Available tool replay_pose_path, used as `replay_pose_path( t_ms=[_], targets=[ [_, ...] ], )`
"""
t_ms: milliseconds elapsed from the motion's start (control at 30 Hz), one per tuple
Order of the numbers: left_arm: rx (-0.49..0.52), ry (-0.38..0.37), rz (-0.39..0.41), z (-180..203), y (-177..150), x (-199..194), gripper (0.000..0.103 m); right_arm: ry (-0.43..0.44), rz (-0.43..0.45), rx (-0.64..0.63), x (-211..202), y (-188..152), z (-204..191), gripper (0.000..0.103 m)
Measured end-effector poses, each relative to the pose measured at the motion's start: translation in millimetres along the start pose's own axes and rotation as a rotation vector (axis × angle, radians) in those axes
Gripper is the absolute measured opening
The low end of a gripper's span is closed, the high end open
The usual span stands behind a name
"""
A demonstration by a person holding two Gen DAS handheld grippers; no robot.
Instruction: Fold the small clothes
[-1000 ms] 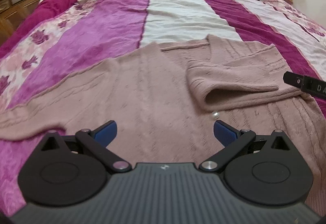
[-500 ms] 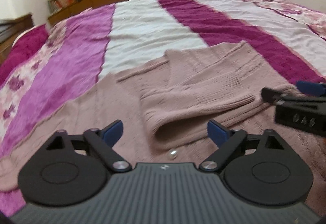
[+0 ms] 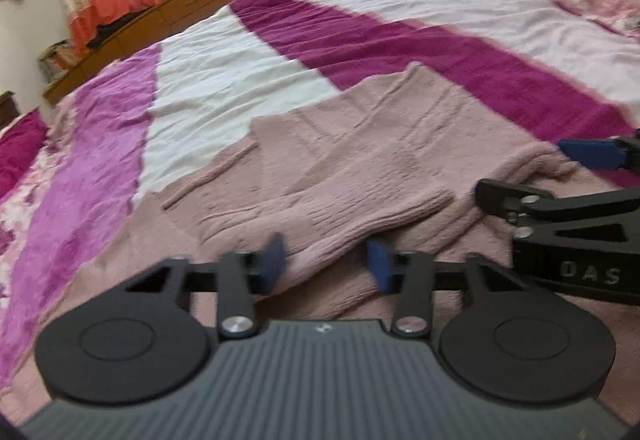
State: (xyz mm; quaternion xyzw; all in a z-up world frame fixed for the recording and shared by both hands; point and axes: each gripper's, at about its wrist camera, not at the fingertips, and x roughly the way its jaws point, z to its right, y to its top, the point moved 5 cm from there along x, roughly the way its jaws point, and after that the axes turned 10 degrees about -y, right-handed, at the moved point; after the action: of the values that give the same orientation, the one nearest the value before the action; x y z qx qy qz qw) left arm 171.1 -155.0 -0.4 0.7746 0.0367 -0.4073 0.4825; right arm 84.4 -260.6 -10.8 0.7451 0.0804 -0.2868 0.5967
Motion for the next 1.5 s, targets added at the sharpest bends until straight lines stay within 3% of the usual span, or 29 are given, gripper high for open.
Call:
replay_pose_path(
  t_ms=[33, 133, 300, 467, 700, 833, 1067, 1133, 1367, 1500],
  targets=[
    [-0.012, -0.022, 0.005, 1, 1, -1, 0.019, 0.003, 0.003, -0.001, 0, 0, 0, 0.085],
    [-0.063, -0.035, 0.044, -3, 3, -7, 0.012, 0.005, 0.013, -0.01, 0, 0, 0, 0.084],
    [-0.208, -0.005, 0.126, -29, 9, -27, 0.011, 0.001, 0.021, -0.026, 0, -2, -2, 0.084],
    [-0.36, 0.103, 0.185, -68, 3, -52, 0.01, 0.0, 0.022, -0.027, 0, -2, -2, 0.084],
    [-0.521, 0.238, 0.151, -116, -34, -69, 0.011, -0.003, 0.026, -0.034, 1, -2, -3, 0.084],
    [-0.592, 0.29, 0.119, -129, -60, -73, 0.012, -0.004, 0.026, -0.035, 1, -2, -3, 0.084],
    [-0.597, 0.332, 0.041, -126, -96, -75, 0.014, -0.005, 0.024, -0.038, 2, -3, -3, 0.084],
    [-0.609, 0.332, 0.028, -128, -105, -77, 0.021, -0.006, 0.025, -0.039, 3, -3, -3, 0.084],
    [-0.653, 0.352, 0.097, -151, -111, -100, 0.04, -0.004, 0.018, -0.032, -2, 2, -1, 0.084],
    [-0.64, 0.343, 0.105, -174, -103, -94, 0.041, 0.012, 0.056, -0.016, -10, 25, 2, 0.084]
  ],
)
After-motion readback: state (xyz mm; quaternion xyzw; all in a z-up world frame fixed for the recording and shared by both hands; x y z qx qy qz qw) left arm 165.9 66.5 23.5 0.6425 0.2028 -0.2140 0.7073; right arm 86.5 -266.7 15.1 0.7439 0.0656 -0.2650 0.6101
